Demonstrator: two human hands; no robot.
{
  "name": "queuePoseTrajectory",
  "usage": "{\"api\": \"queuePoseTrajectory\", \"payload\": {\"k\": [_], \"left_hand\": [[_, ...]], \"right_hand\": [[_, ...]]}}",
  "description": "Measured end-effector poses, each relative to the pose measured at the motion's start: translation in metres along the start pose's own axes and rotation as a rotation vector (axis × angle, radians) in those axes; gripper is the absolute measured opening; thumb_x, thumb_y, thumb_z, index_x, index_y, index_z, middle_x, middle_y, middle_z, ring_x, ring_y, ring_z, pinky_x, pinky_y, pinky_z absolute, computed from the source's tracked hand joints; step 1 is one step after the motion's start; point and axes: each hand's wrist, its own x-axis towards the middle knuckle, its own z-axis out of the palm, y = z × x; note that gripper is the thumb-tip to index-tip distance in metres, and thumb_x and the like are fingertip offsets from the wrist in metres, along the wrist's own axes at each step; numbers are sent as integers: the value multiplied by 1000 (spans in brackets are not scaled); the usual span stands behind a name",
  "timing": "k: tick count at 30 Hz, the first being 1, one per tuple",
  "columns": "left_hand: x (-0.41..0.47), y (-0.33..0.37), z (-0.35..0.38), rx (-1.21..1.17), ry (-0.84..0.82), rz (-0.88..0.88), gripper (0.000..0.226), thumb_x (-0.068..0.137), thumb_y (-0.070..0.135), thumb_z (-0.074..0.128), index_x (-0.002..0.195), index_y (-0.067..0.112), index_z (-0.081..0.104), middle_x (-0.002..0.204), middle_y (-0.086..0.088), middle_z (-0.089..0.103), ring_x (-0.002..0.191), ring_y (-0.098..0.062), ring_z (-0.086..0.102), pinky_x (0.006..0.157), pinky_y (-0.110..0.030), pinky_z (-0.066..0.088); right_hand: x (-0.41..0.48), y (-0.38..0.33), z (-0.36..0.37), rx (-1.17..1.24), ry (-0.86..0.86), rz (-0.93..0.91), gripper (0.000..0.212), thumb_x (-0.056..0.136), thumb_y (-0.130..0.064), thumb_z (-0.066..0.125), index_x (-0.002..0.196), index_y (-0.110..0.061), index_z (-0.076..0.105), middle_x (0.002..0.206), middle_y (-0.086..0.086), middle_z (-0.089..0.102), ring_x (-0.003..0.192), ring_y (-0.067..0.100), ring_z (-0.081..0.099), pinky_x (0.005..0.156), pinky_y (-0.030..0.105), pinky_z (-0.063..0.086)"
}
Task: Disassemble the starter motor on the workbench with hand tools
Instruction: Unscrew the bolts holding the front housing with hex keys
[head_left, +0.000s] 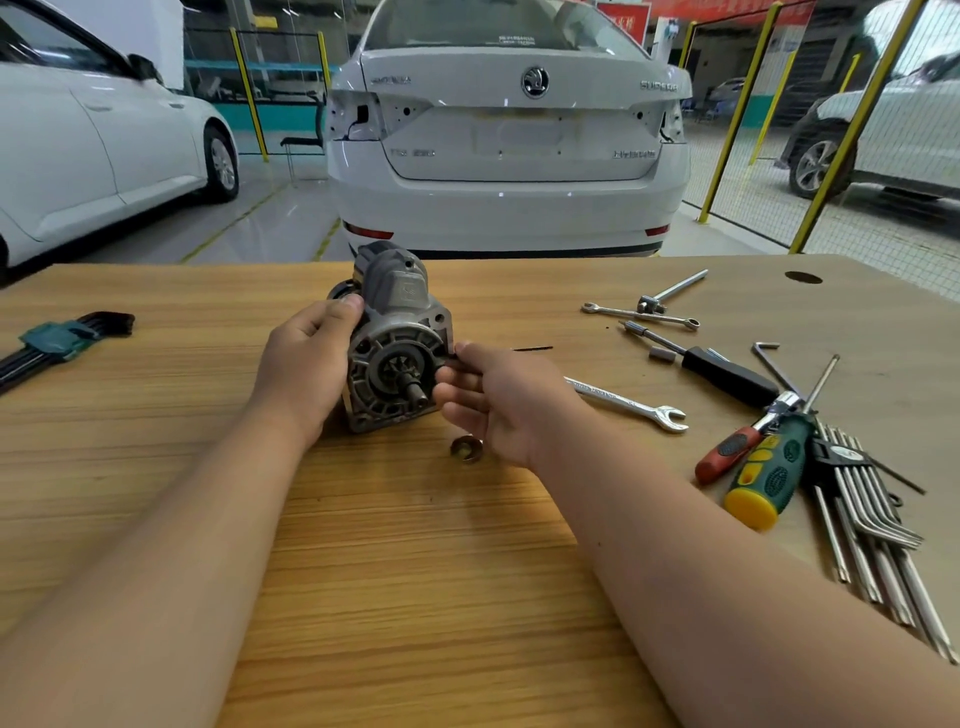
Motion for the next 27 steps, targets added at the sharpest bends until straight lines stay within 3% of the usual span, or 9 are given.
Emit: {"api": "queuePoseTrajectory", "payload": {"k": [6,11,18,22,25,27], "left_hand": [[1,0,1,16,12,18,23,73,62,56,75,45,73,81,13,73,92,-16,67,90,-44,53],[2,-2,2,13,20,16,27,68,65,55,76,46,73,81,13,73,90,-14,67,87,-43,53],[5,-4,3,9,54,9,16,71,62,56,73,54,70,78,22,71,88,-8,66,82,-34,53],[5,-4,4,16,77,3,15,75,58,56,72,54,70,76,23,71,88,-10,66,80,-34,53],[4,-4,4,29,68,-7,21,74,59,54,73,47,72,73,18,70,85,-12,65,79,-37,52],[3,-4,4,45,74,-11,26,72,62,52,74,46,72,73,18,70,83,-12,64,78,-37,51]], "right_hand": [[-3,3,7,78,-1,93,29,105,-20,39,82,-7,51,48,1,52,38,9,51,39,17,46],[-1,5,9,115,48,42,29,104,-20,42,80,-8,52,45,0,53,35,9,49,37,16,43],[5,11,9,-141,151,-104,26,99,-28,51,81,-12,62,52,-3,60,40,8,47,38,19,36],[6,7,5,-456,179,-269,27,100,-31,49,84,-14,62,58,-2,64,44,9,53,44,24,40],[6,3,1,-926,195,-536,28,101,-33,46,82,-18,60,69,-2,64,58,13,57,51,27,42],[7,0,-1,-1237,215,-732,25,101,-32,46,82,-20,55,67,-6,56,60,11,52,49,26,35]]}}
